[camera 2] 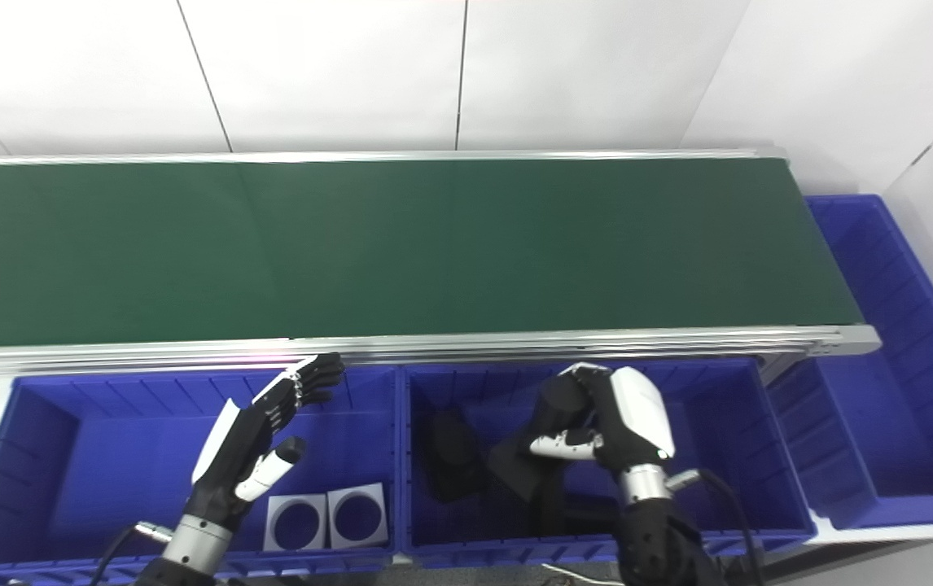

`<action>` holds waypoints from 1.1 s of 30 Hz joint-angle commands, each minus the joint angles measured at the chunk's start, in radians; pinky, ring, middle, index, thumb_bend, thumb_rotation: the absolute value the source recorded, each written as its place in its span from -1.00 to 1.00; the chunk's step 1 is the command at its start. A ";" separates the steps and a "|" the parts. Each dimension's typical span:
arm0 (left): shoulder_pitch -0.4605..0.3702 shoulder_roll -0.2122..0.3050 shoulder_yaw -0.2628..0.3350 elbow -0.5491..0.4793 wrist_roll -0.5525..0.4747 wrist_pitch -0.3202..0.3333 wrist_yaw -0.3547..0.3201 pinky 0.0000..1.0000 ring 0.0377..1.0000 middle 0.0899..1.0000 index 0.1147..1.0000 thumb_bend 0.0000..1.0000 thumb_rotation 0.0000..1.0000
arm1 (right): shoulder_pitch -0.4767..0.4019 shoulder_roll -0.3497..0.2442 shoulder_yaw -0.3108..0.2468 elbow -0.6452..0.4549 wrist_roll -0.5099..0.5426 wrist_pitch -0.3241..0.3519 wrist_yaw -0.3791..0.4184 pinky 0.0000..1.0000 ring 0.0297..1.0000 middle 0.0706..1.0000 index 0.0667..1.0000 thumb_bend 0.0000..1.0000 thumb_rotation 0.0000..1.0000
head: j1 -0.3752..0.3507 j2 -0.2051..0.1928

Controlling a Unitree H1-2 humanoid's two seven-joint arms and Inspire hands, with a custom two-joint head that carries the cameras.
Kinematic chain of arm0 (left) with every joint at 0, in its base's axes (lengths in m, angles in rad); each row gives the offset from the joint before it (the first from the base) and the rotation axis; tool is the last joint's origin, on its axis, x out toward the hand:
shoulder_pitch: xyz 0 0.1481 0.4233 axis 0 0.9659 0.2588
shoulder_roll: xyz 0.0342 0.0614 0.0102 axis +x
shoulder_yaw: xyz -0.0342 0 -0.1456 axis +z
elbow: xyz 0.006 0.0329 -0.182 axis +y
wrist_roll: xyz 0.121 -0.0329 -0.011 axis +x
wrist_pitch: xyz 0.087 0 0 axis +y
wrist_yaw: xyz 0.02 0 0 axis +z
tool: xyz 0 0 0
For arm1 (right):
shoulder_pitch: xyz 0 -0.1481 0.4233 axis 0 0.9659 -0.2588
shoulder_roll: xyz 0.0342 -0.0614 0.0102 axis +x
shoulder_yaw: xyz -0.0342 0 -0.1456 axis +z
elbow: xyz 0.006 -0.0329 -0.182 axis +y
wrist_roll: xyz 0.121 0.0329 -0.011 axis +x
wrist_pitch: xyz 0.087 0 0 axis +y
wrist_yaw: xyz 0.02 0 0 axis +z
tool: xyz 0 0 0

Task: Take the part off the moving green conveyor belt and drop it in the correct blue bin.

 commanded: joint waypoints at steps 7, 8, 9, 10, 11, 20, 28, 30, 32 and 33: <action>-0.002 -0.005 0.024 -0.024 0.005 -0.033 -0.031 0.55 0.61 0.63 0.62 0.42 0.79 | -0.010 -0.023 0.048 -0.029 -0.028 -0.040 -0.015 0.80 0.95 0.97 0.86 0.51 -0.34 | 0.001 0.000; 0.001 -0.006 0.027 -0.025 0.003 -0.033 -0.033 0.55 0.61 0.63 0.62 0.42 0.79 | 0.000 -0.022 0.051 -0.043 -0.022 -0.068 -0.033 0.82 0.96 0.98 0.87 0.52 -0.32 | 0.001 0.002; 0.003 -0.006 0.030 -0.028 0.002 -0.033 -0.034 0.56 0.62 0.63 0.62 0.42 0.79 | 0.011 -0.019 0.052 -0.055 -0.013 -0.103 -0.056 0.94 0.99 0.99 0.96 0.58 -0.16 | 0.001 0.002; 0.006 -0.006 0.032 -0.031 0.000 -0.033 -0.037 0.57 0.62 0.63 0.62 0.42 0.78 | 0.023 -0.014 0.053 -0.068 -0.006 -0.137 -0.081 0.97 0.99 1.00 0.98 0.62 -0.09 | 0.001 0.000; 0.008 -0.005 0.033 -0.034 0.000 -0.033 -0.039 0.58 0.62 0.63 0.63 0.41 0.78 | 0.035 -0.008 0.054 -0.083 -0.004 -0.166 -0.106 0.99 1.00 1.00 0.99 0.67 0.02 | 0.001 -0.001; 0.016 -0.008 0.051 -0.034 -0.002 -0.033 -0.056 0.56 0.62 0.63 0.62 0.44 0.78 | 0.143 0.090 0.066 -0.199 0.066 -0.386 -0.245 0.84 1.00 1.00 1.00 0.72 0.18 | 0.004 -0.008; 0.021 -0.003 0.057 -0.039 0.008 -0.033 -0.059 0.57 0.63 0.64 0.64 0.43 0.80 | 0.190 0.102 0.114 -0.231 0.313 -0.446 -0.093 0.79 0.89 0.93 0.94 0.83 0.26 | 0.023 -0.013; 0.018 -0.003 0.057 -0.037 0.002 -0.033 -0.063 0.57 0.63 0.64 0.64 0.41 0.79 | 0.190 0.092 0.126 -0.221 0.368 -0.450 -0.045 0.74 0.84 0.86 0.86 0.88 0.23 | 0.027 -0.009; 0.017 -0.004 0.056 -0.035 0.004 -0.033 -0.060 0.58 0.63 0.65 0.64 0.41 0.77 | 0.188 0.081 0.137 -0.211 0.422 -0.437 0.008 0.69 0.79 0.80 0.81 0.87 0.13 | 0.028 -0.007; 0.017 -0.006 0.057 -0.033 0.005 -0.033 -0.059 0.58 0.64 0.65 0.65 0.41 0.77 | 0.186 0.075 0.141 -0.203 0.432 -0.429 0.029 0.68 0.78 0.79 0.80 0.86 0.10 | 0.028 -0.007</action>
